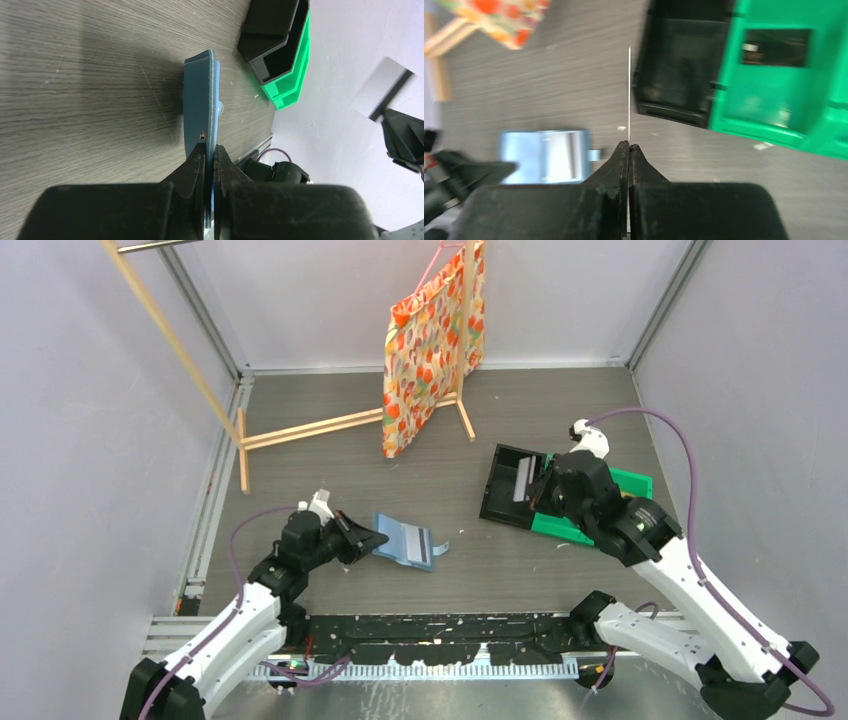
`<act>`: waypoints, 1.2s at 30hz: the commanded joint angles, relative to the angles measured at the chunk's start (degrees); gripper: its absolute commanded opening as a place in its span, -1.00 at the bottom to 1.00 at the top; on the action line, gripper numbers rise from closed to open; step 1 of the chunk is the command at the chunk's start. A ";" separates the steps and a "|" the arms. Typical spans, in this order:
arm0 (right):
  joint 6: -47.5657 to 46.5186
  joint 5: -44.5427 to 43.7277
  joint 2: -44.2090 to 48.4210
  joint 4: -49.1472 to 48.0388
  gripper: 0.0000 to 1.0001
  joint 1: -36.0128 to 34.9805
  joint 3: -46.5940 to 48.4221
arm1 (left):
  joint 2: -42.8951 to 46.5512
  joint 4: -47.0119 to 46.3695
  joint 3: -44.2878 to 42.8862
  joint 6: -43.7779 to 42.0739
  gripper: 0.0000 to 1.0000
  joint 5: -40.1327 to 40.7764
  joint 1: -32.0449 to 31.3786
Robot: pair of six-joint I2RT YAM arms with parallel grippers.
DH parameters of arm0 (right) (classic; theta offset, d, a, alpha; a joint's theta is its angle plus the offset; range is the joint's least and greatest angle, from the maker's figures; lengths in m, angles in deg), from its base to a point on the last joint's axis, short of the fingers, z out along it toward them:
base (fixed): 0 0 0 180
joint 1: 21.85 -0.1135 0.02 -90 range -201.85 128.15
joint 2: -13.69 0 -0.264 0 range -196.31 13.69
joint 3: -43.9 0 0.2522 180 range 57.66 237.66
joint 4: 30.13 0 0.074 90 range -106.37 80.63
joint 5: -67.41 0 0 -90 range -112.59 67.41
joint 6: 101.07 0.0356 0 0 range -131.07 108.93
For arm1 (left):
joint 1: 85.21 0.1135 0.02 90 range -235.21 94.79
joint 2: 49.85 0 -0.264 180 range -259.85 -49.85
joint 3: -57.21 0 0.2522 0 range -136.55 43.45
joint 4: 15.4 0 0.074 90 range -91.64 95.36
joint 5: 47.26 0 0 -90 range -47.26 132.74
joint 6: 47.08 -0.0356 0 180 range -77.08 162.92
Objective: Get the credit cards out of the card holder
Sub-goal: Place the credit card in the storage box.
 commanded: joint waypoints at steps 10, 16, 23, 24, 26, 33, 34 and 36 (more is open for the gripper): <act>16.97 -21.67 -16.12 21.85 -0.99 0.09 14.34 | -0.19 -3.93 -2.51 -3.75 -0.99 -4.18 0.30; 31.96 -25.62 -25.02 29.77 -0.99 0.13 21.62 | 2.93 -1.60 -2.31 -3.89 -0.99 -4.04 0.30; 55.36 -28.60 -35.83 41.04 -0.99 0.11 29.71 | 6.95 3.00 -2.84 -3.94 -0.99 -3.15 0.30; 57.46 -28.28 -36.78 42.30 -0.99 0.15 30.97 | 7.28 3.18 -2.79 -3.84 -0.99 -2.98 0.30; 64.84 -27.62 -37.65 42.80 -0.99 0.20 32.08 | 8.24 3.67 -2.77 -3.62 -0.99 -2.57 0.30; 77.79 -28.13 -39.10 34.25 -0.99 0.39 29.32 | 11.45 9.48 -3.75 -4.69 -0.99 -2.49 0.30; 79.25 -28.50 -39.74 34.29 -0.99 0.35 29.60 | 12.32 10.64 -4.00 -4.93 -0.99 -2.39 0.30; 81.68 -29.26 -40.97 34.50 -0.99 0.40 30.37 | 13.81 12.45 -4.39 -5.22 -0.99 -1.98 0.30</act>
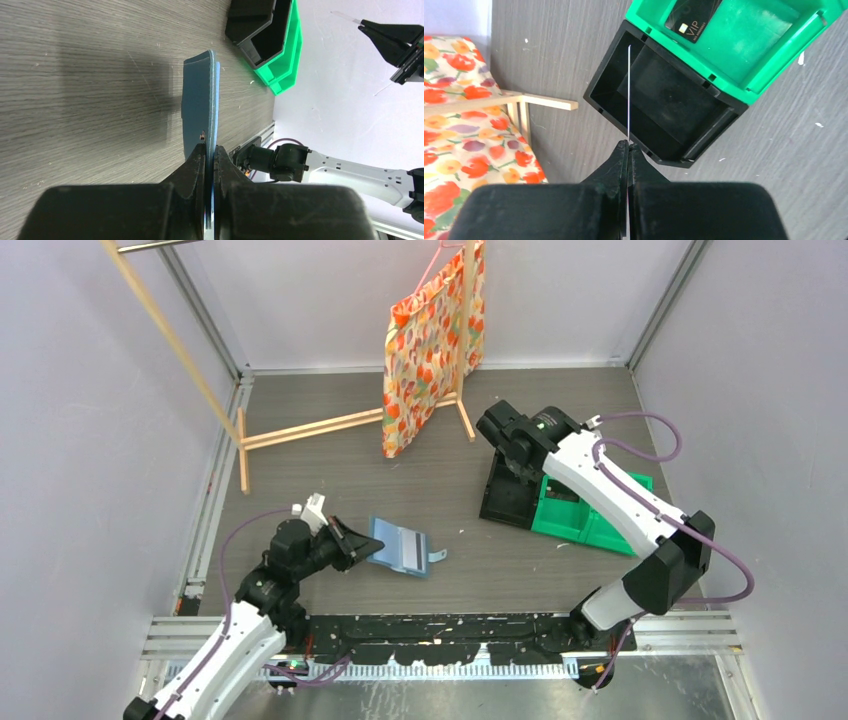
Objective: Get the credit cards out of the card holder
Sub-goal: Place the credit card in the storage box.
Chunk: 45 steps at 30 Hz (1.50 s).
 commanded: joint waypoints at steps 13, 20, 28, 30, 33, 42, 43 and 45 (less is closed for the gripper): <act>21.64 -2.57 -10.51 -6.50 -0.99 2.65 -0.47 | 7.67 7.21 -2.88 -0.61 -0.99 0.57 0.27; 23.79 2.96 -15.55 -6.92 -0.99 5.35 1.48 | 9.89 10.54 -3.53 -0.50 -0.99 0.90 0.27; 25.50 8.64 -20.13 -10.88 -0.99 7.38 1.51 | 10.57 12.12 -4.23 -0.51 -0.99 0.70 0.27; 26.72 9.35 -21.47 -10.65 -0.99 7.93 2.41 | 10.90 12.38 -4.38 -0.51 -0.99 0.64 0.30; 27.93 12.27 -22.46 -13.01 -0.99 9.20 1.73 | 11.57 13.09 -4.62 -0.42 -0.99 0.63 0.27; 26.23 12.68 -25.53 -14.65 -0.62 10.87 4.22 | 12.92 14.25 -4.65 -0.03 -0.99 0.39 0.27; 25.51 12.79 -25.52 -15.99 -0.26 10.96 3.75 | 13.25 14.26 -4.56 0.05 -0.99 0.45 0.27; 24.65 13.01 -25.43 -18.31 -0.10 10.98 2.92 | 13.89 14.47 -4.43 0.33 -0.99 0.56 0.27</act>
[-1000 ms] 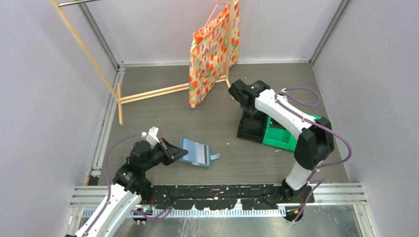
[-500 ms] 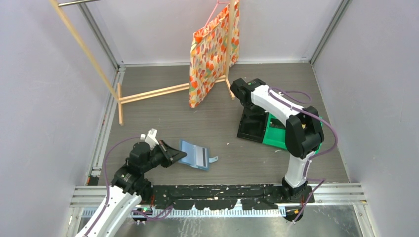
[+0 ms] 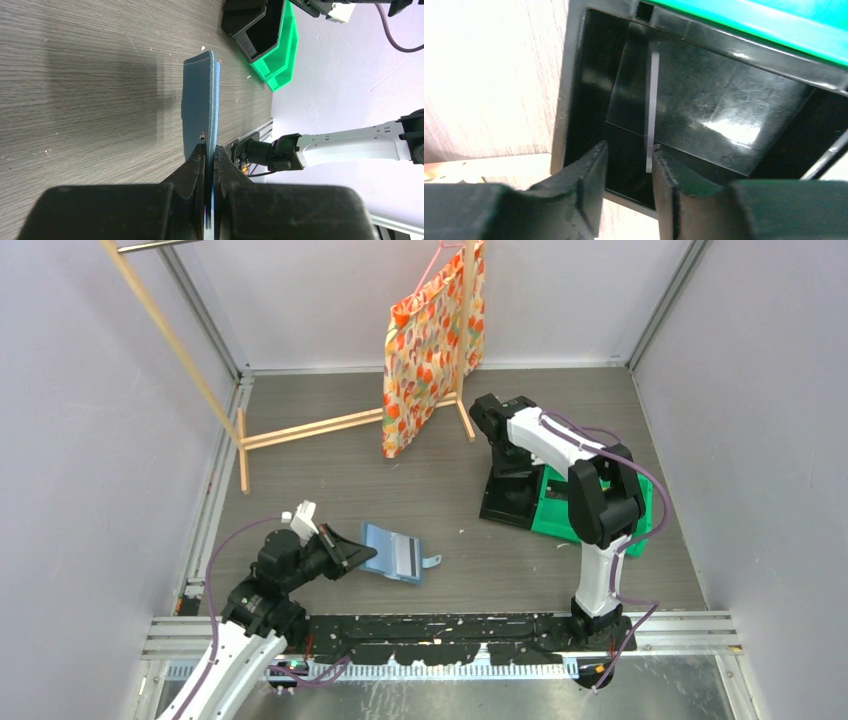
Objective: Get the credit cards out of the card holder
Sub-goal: Place the credit card in the storage box.
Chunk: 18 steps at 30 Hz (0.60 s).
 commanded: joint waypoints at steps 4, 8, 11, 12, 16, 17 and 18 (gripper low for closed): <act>16.12 -0.52 -0.68 -4.24 -0.08 0.66 1.66 | 3.06 0.24 -1.78 1.15 -0.99 -0.69 0.27; 15.27 -1.07 -0.55 -4.52 -0.15 0.83 1.94 | 5.15 1.98 -1.49 1.37 -0.99 -0.49 0.25; 14.75 -2.23 -0.34 -4.36 -0.17 0.82 2.36 | 6.29 2.35 -0.81 2.02 -0.99 -0.60 0.25; 14.66 -2.81 -0.21 -4.12 -0.18 0.79 2.46 | 6.59 2.17 -0.59 2.28 -0.99 -0.72 0.25; 13.71 -5.31 0.85 -4.02 -0.18 0.92 2.21 | 7.66 2.11 -0.16 2.80 -0.99 -0.73 0.25; 13.25 -5.55 1.34 -4.42 -0.18 0.91 1.88 | 7.77 2.14 -0.12 2.87 -0.99 -0.78 0.25; 12.75 -5.82 1.81 -5.27 -0.18 0.93 1.46 | 7.79 2.11 -0.03 2.89 -0.99 -0.74 0.25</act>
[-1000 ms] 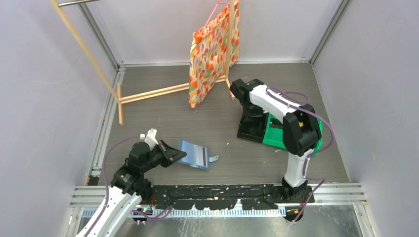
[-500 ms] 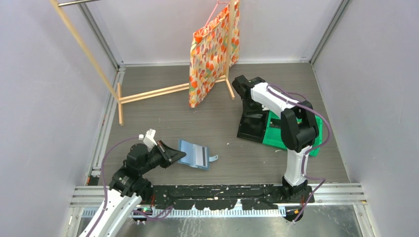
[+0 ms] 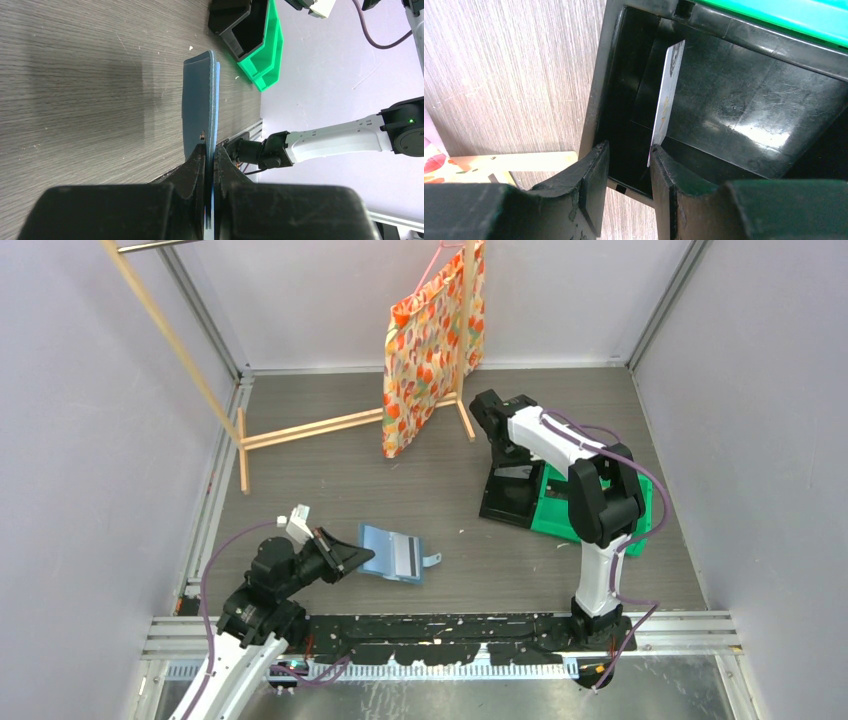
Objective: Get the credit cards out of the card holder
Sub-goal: Place the credit card in the storage box.
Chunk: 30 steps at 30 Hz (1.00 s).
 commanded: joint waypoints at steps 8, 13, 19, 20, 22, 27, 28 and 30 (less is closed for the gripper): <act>9.95 -5.11 3.51 -2.50 -0.17 0.15 1.56 | -0.09 -2.62 0.02 0.90 -0.99 -1.22 0.27; 6.49 -5.53 2.62 -2.42 -0.18 0.18 4.05 | -0.01 -2.64 0.02 0.90 -0.99 -1.26 0.27; 1.86 -3.40 3.79 -4.40 -0.20 0.18 3.20 | 0.05 -2.91 0.54 0.99 -0.99 -1.30 0.27; 0.90 -3.06 4.07 -4.80 -0.21 0.14 3.10 | -0.06 -3.07 0.55 0.99 -0.99 -1.39 0.27; -0.96 -2.79 4.72 -4.97 -0.23 0.13 3.12 | -0.18 -3.58 0.79 1.12 -0.99 -1.50 0.27; -7.38 -2.96 7.58 -6.01 -0.39 -0.01 2.26 | -0.88 -4.73 1.33 1.38 -0.99 -1.76 0.27; -9.81 -3.59 8.46 -7.51 -0.39 -0.29 1.65 | -1.06 -4.94 1.41 1.39 -0.99 -1.74 0.27; -17.91 -4.22 10.30 -13.17 -0.30 -0.80 -0.52 | -1.48 -5.34 1.43 1.36 -0.99 -1.85 0.27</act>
